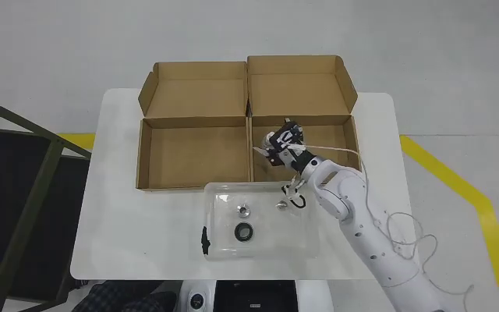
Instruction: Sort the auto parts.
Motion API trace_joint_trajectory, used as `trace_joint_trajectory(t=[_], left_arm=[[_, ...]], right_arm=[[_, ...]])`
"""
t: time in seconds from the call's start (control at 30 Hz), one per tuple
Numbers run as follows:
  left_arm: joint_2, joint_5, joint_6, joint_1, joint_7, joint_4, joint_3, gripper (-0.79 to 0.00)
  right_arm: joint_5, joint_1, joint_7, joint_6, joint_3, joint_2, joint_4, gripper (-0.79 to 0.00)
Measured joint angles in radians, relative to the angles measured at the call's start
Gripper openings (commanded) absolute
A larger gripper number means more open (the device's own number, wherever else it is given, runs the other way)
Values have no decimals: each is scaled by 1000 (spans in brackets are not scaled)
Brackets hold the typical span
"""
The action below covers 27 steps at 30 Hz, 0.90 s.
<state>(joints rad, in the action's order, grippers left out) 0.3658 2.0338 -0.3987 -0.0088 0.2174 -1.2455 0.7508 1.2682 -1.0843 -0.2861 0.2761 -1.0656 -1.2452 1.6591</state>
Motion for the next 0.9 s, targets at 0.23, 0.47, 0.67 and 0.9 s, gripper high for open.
trace_joint_trajectory(t=[0.23, 0.47, 0.67, 0.9], left_arm=[[0, 0, 0, 0, 0, 0, 0, 0], [0, 0, 0, 0, 0, 0, 0, 0], [0, 0, 0, 0, 0, 0, 0, 0], [0, 0, 0, 0, 0, 0, 0, 0]], right_arm=[[-8, -114, -31, 71, -103, 26, 218, 0], [-1, -202, -133, 210, -166, 49, 395, 0], [10, -286, -155, 283, -199, 64, 482, 0], [56, -392, -154, 377, -235, 82, 535, 0]])
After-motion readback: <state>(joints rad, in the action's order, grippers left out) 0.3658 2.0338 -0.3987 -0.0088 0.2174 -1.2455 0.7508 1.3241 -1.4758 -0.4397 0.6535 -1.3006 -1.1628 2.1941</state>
